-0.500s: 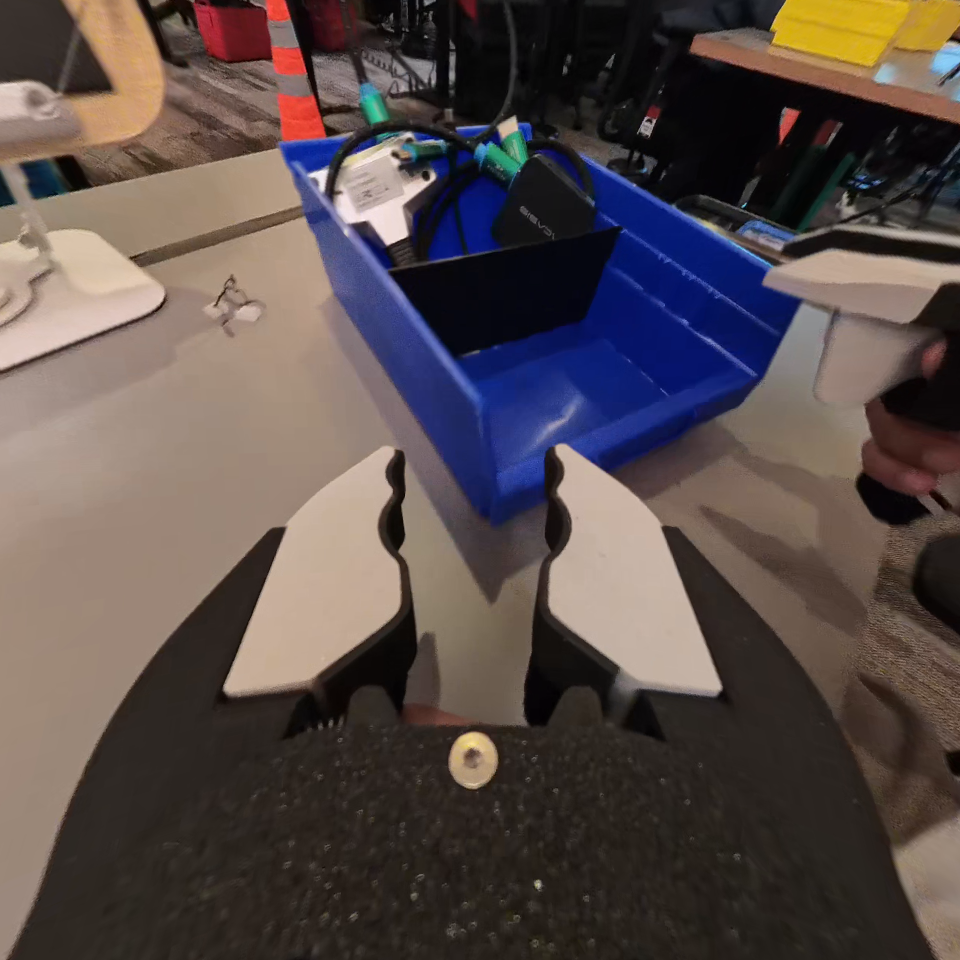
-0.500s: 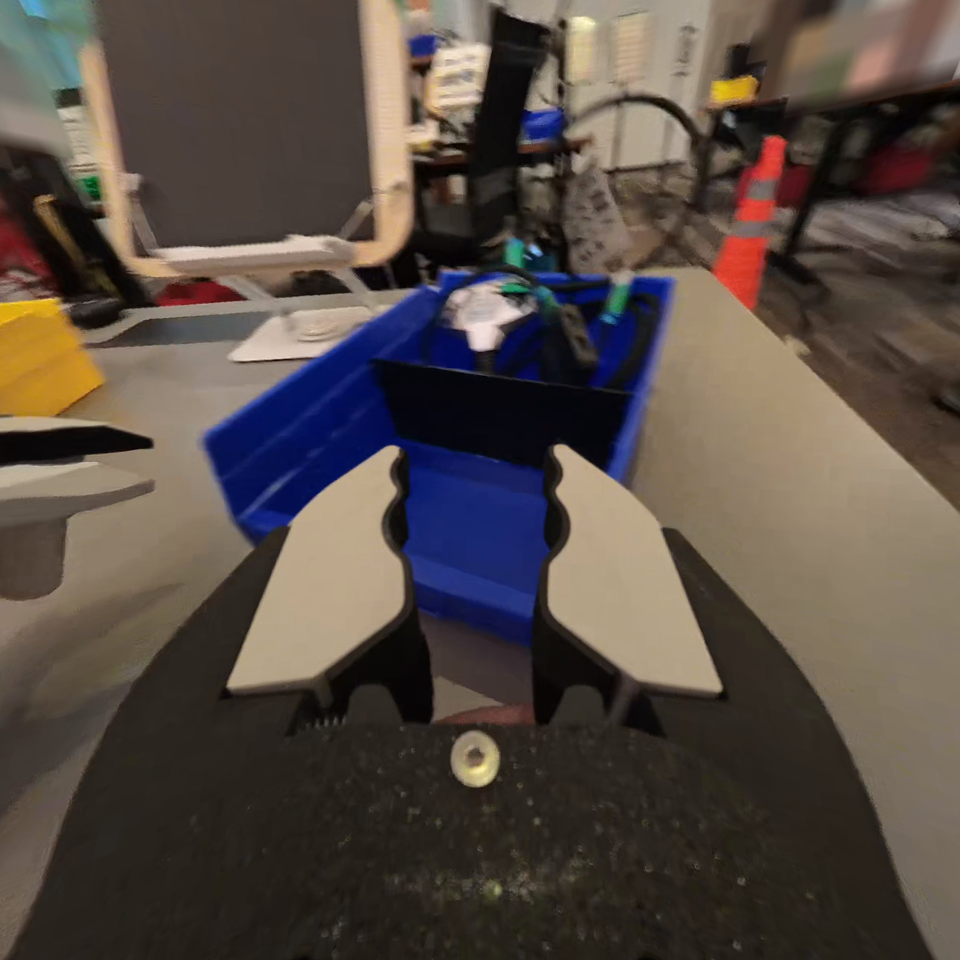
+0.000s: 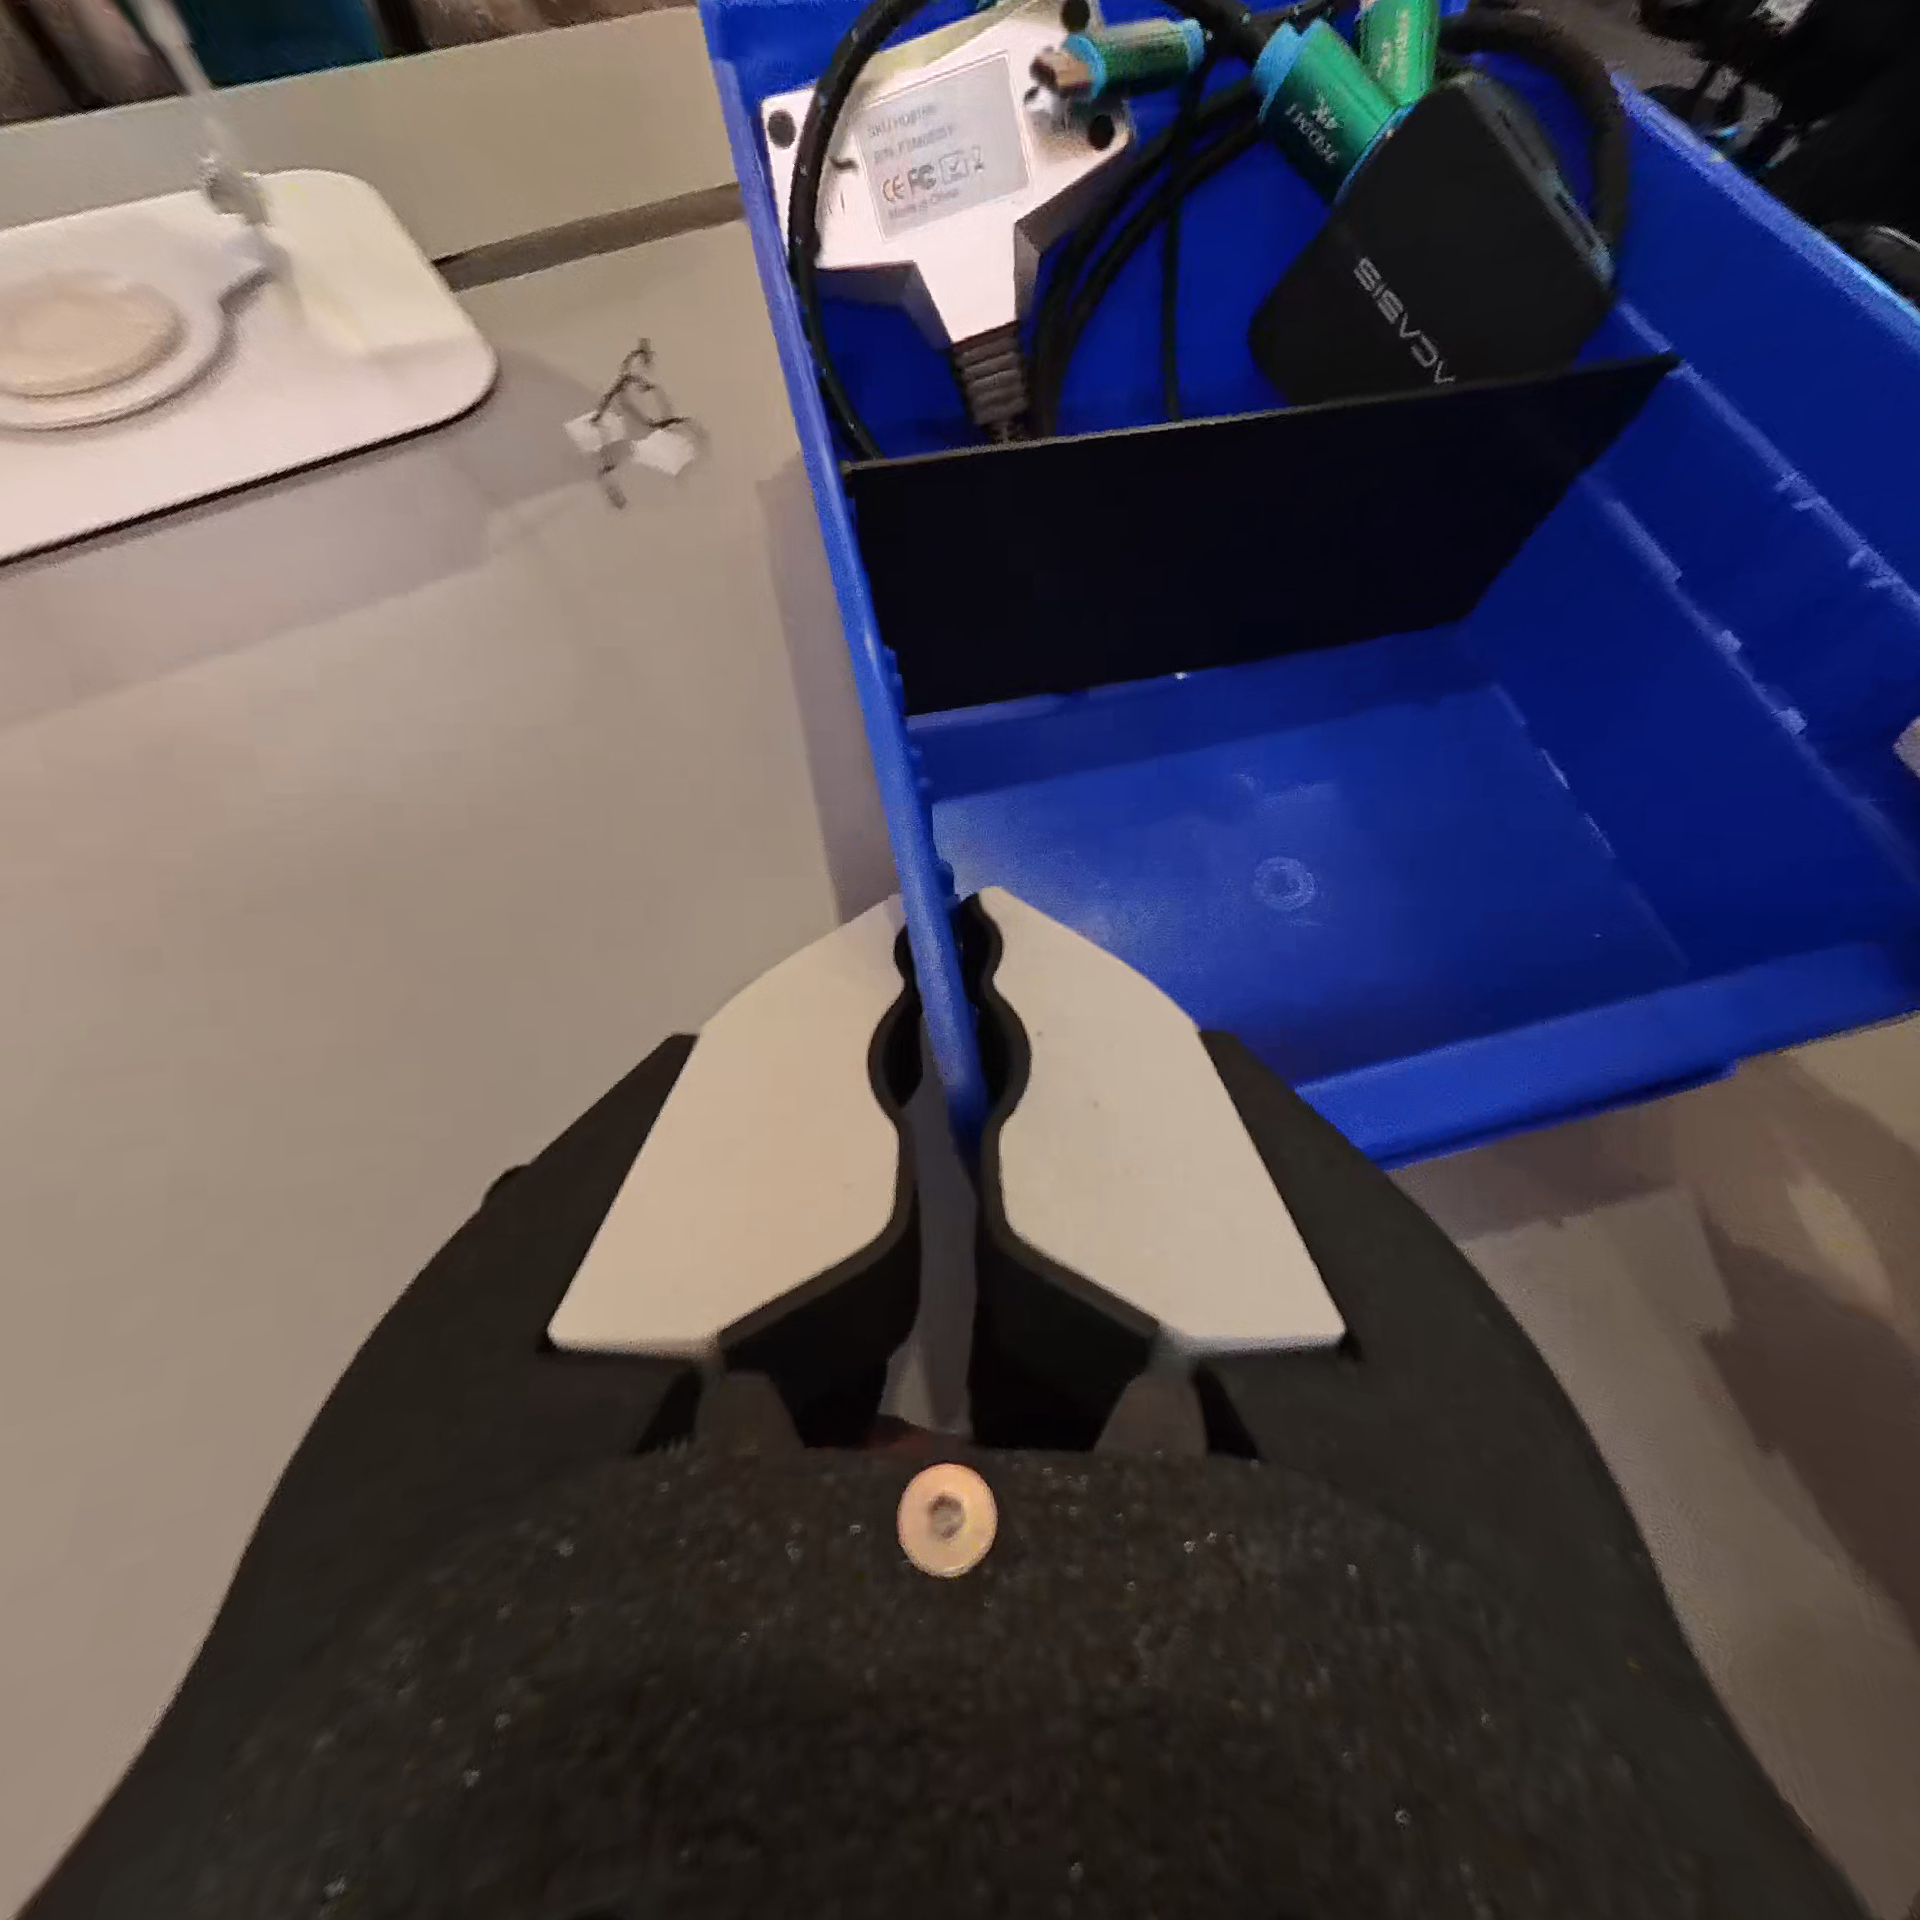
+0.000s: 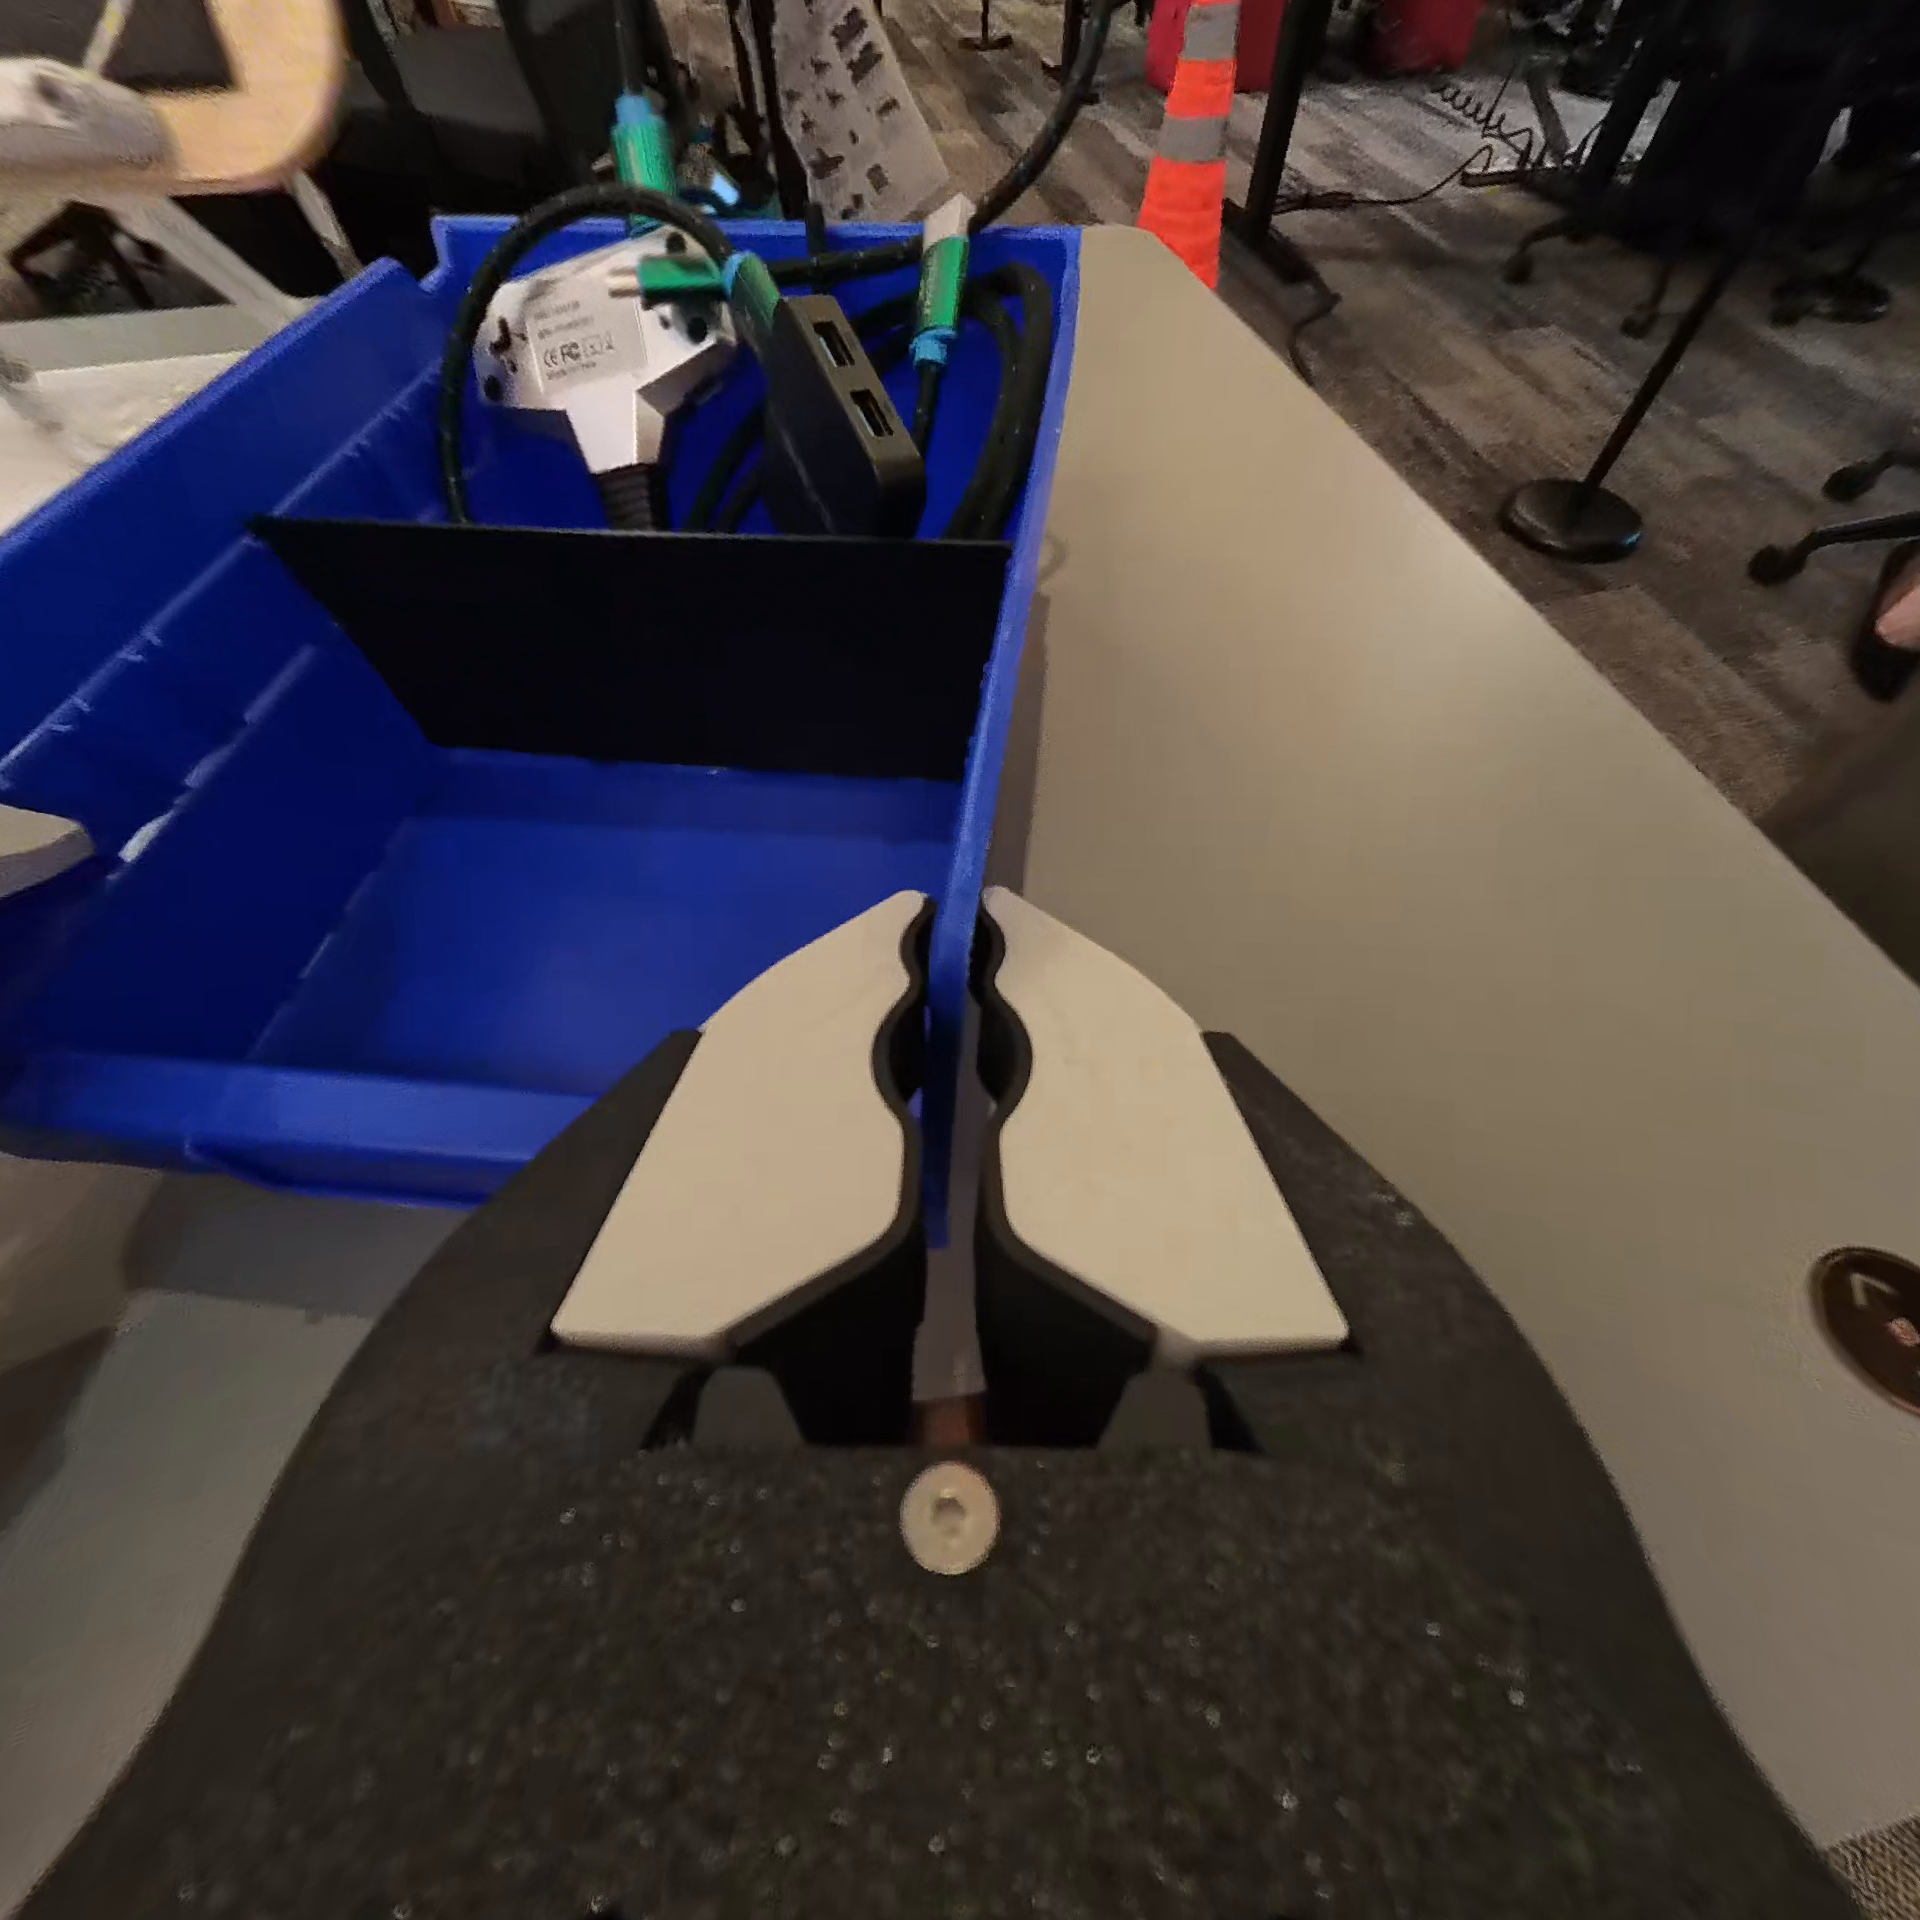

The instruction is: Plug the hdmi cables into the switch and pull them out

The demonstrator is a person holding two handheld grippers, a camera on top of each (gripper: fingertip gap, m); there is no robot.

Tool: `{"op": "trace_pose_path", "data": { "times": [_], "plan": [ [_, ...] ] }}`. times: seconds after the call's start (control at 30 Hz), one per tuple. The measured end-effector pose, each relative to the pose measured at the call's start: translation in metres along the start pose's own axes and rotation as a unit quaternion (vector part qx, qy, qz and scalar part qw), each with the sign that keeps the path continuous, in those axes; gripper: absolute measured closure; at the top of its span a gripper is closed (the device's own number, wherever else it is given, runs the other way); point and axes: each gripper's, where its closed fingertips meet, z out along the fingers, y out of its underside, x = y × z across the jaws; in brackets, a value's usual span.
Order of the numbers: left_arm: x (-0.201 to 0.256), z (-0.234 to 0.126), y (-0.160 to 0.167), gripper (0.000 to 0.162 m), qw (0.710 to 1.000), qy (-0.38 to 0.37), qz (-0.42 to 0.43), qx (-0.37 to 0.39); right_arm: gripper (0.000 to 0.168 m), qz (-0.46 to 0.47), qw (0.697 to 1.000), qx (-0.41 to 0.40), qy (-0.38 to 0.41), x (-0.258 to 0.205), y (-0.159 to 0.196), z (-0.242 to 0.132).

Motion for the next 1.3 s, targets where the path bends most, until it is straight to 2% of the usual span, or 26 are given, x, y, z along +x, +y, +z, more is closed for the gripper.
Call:
{"op": "trace_pose_path", "data": {
  "times": [0.03, 0.17, 0.37, 0.47, 0.57, 0.67, 0.77, 0.83, 0.9, 0.97, 1.1, 1.2, 1.23, 1.3],
  "plan": [
    [-0.009, -0.008, 0.003, 0.158, 1.000, -0.006, -0.009, 0.003, 0.165, -0.004, 1.000, 0.003, -0.005, -0.011, -0.002, -0.003],
    [-0.063, -0.057, 0.012, 0.158, 0.997, -0.063, -0.025, 0.025, 0.165, -0.030, 0.998, 0.022, -0.049, -0.073, -0.013, -0.011],
    [-0.157, -0.137, 0.032, 0.158, 0.985, -0.161, -0.034, 0.047, 0.165, -0.054, 0.988, 0.055, -0.133, -0.192, -0.022, -0.021],
    [-0.195, -0.160, 0.048, 0.158, 0.979, -0.193, -0.044, 0.050, 0.165, -0.067, 0.983, 0.063, -0.156, -0.240, -0.017, -0.020],
    [-0.220, -0.165, 0.066, 0.158, 0.977, -0.199, -0.063, 0.037, 0.165, -0.094, 0.979, 0.049, -0.176, -0.274, -0.006, -0.012],
    [-0.226, -0.159, 0.085, 0.157, 0.980, -0.180, -0.080, 0.018, 0.164, -0.111, 0.976, 0.026, -0.185, -0.285, 0.009, -0.009],
    [-0.227, -0.160, 0.084, 0.155, 0.983, -0.171, -0.071, 0.021, 0.163, -0.106, 0.975, 0.023, -0.193, -0.286, 0.016, -0.010],
    [-0.223, -0.164, 0.084, 0.151, 0.984, -0.139, -0.102, 0.036, 0.160, -0.141, 0.969, 0.031, -0.202, -0.286, 0.016, -0.011],
    [-0.213, -0.183, 0.077, 0.133, 0.982, -0.085, -0.151, 0.072, 0.157, -0.177, 0.958, 0.044, -0.222, -0.283, 0.014, -0.019],
    [-0.221, -0.215, 0.070, 0.130, 0.975, -0.077, -0.177, 0.109, 0.141, -0.196, 0.949, 0.057, -0.241, -0.275, 0.013, -0.033],
    [-0.326, -0.299, 0.084, 0.126, 0.948, -0.237, -0.162, 0.135, 0.139, -0.186, 0.937, 0.039, -0.292, -0.257, 0.041, -0.073],
    [-0.411, -0.335, 0.118, 0.114, 0.926, -0.354, -0.113, 0.063, 0.137, -0.179, 0.919, 0.012, -0.351, -0.269, 0.061, -0.106],
    [-0.427, -0.338, 0.125, 0.113, 0.923, -0.365, -0.110, 0.049, 0.137, -0.181, 0.910, 0.016, -0.374, -0.278, 0.062, -0.117],
    [-0.444, -0.331, 0.121, 0.117, 0.932, -0.342, -0.097, 0.070, 0.137, -0.214, 0.883, 0.029, -0.417, -0.300, 0.064, -0.137]
  ]
}}
